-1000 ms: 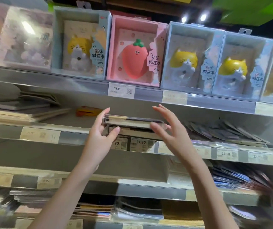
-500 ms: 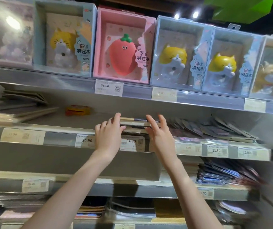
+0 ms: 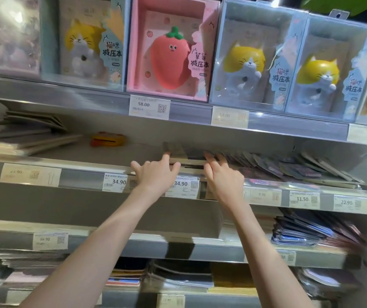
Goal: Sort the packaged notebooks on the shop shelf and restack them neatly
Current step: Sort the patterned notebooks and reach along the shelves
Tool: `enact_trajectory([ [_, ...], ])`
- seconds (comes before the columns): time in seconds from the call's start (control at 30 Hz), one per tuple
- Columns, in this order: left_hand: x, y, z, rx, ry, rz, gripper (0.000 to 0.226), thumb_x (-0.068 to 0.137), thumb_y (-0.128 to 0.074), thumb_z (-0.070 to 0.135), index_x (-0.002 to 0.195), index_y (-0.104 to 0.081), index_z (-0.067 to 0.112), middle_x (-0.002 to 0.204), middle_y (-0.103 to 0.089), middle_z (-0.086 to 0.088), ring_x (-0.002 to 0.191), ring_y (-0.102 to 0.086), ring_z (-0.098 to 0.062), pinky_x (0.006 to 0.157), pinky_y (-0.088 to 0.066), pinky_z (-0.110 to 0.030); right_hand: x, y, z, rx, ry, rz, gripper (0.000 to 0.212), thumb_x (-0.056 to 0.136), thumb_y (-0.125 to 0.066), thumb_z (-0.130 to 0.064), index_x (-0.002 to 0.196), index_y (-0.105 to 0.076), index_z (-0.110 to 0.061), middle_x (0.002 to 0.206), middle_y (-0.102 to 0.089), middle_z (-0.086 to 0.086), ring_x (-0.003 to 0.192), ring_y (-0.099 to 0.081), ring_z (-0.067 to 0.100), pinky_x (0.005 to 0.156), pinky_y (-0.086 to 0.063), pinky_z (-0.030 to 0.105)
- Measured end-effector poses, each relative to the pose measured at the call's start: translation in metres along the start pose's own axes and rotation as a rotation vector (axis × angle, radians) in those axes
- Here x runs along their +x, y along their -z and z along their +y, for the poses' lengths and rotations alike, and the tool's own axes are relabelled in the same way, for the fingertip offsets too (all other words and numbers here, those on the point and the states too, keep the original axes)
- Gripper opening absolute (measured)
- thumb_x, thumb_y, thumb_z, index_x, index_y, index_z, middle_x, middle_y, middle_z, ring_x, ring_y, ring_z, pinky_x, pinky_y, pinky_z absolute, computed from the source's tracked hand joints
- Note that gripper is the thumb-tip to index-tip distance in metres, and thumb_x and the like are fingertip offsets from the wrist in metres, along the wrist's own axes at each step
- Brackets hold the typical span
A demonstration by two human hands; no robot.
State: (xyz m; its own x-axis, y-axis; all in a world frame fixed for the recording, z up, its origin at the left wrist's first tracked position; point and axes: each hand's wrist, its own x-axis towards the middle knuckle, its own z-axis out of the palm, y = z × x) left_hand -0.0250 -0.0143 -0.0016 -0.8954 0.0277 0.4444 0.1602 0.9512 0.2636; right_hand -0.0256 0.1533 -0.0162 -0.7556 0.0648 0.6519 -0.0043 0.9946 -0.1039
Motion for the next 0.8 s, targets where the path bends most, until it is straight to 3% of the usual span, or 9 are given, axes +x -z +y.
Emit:
enact_trajectory([
  [0.13,0.008,0.005,0.005,-0.082,0.06,-0.036,0.042,0.097,-0.029,0.044,0.127,-0.044,0.019,0.097,-0.062,-0.003,0.102,-0.057,-0.03,0.1,-0.02,-0.048,0.002,0.004,0.002,0.089,-0.017,-0.059,0.039,0.097,-0.03,-0.04,0.134,-0.041,-0.038,0.141,-0.04,0.002,0.105,-0.057,0.035,0.08,-0.042,0.038],
  [0.27,0.008,0.003,0.002,-0.106,0.029,0.023,0.041,0.097,-0.032,0.045,0.124,-0.046,0.018,0.086,-0.058,0.001,0.097,-0.059,-0.028,0.102,-0.021,-0.047,-0.002,0.007,0.004,0.076,0.004,-0.054,0.042,0.096,-0.031,-0.046,0.134,-0.045,-0.033,0.13,-0.05,0.011,0.103,-0.058,0.035,0.081,-0.042,0.037],
  [0.37,0.006,0.001,-0.002,-0.146,-0.005,0.046,0.05,0.094,-0.034,0.054,0.127,-0.045,0.019,0.1,-0.067,-0.001,0.102,-0.059,-0.026,0.101,-0.024,-0.046,-0.007,0.008,0.009,0.077,0.009,-0.033,0.048,0.094,-0.032,-0.053,0.132,-0.047,-0.027,0.127,-0.052,0.014,0.106,-0.056,0.034,0.089,-0.039,0.039],
  [0.47,0.002,0.0,-0.005,-0.196,-0.063,0.067,0.051,0.091,-0.037,0.057,0.128,-0.045,0.022,0.099,-0.07,0.001,0.102,-0.06,-0.024,0.099,-0.026,-0.042,-0.014,0.008,0.017,0.075,0.039,0.018,0.058,0.088,-0.029,-0.063,0.13,-0.048,-0.028,0.13,-0.049,0.012,0.11,-0.054,0.028,0.097,-0.033,0.041],
  [0.57,-0.005,-0.001,-0.003,-0.279,-0.135,0.109,0.039,0.09,-0.043,0.054,0.121,-0.05,0.032,0.096,-0.071,0.003,0.101,-0.06,-0.021,0.094,-0.024,-0.036,-0.022,0.006,0.029,0.13,0.035,0.115,0.054,0.088,-0.037,-0.058,0.13,-0.051,-0.027,0.131,-0.048,0.012,0.116,-0.049,0.028,0.096,-0.033,0.042],
  [0.67,-0.009,-0.005,-0.004,-0.294,-0.171,0.119,0.039,0.091,-0.039,0.056,0.124,-0.048,0.037,0.095,-0.07,0.003,0.099,-0.057,-0.021,0.097,-0.022,-0.035,-0.031,0.002,0.031,0.156,0.023,0.209,0.057,0.086,-0.033,-0.059,0.129,-0.052,-0.027,0.129,-0.049,0.014,0.11,-0.049,0.034,0.093,-0.036,0.046],
  [0.8,-0.02,-0.012,-0.006,-0.21,-0.168,0.151,0.048,0.095,-0.034,0.051,0.138,-0.034,0.03,0.113,-0.061,-0.002,0.113,-0.043,-0.026,0.096,-0.026,-0.035,-0.045,-0.009,0.024,0.119,0.039,0.282,0.053,0.091,-0.035,-0.049,0.139,-0.04,-0.028,0.143,-0.038,0.015,0.126,-0.038,0.038,0.105,-0.03,0.055],
])
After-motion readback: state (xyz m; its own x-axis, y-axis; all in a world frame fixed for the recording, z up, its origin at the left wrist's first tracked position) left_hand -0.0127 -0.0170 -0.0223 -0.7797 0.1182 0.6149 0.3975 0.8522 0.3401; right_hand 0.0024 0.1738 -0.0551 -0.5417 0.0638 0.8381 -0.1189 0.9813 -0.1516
